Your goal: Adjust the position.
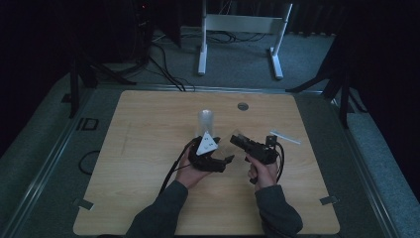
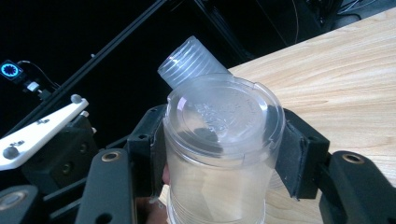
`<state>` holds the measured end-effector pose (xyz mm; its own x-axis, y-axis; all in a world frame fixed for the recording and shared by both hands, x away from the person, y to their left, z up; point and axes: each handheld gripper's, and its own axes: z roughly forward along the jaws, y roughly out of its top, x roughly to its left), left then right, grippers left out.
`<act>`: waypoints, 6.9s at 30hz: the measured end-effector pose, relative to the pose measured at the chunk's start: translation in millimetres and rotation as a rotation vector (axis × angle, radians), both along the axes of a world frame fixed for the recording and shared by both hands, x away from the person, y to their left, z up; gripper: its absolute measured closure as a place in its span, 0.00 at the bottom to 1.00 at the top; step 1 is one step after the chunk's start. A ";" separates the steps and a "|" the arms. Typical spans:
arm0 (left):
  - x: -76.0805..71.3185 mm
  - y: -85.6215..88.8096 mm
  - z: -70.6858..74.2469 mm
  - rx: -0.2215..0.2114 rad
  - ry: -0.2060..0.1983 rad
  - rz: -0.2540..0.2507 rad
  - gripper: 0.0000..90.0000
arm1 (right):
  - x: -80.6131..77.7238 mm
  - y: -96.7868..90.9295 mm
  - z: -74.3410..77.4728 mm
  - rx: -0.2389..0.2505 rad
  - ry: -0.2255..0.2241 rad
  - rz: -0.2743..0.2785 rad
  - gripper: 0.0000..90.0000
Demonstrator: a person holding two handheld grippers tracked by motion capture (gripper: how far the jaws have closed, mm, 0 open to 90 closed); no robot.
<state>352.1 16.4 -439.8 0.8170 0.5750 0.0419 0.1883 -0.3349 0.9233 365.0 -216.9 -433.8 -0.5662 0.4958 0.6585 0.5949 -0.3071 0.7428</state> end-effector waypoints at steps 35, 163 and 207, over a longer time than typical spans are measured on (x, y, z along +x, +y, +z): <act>2.2 -5.4 -6.4 0.025 -0.002 0.025 0.27 | 0.5 1.4 -3.9 0.034 0.011 0.033 0.47; -3.1 27.5 -2.7 0.208 0.012 -0.115 0.33 | -12.5 2.7 45.5 -0.951 -0.228 0.325 0.48; -5.1 32.2 0.0 0.312 0.008 -0.220 0.33 | -12.0 21.6 58.8 -1.117 -0.255 0.537 0.40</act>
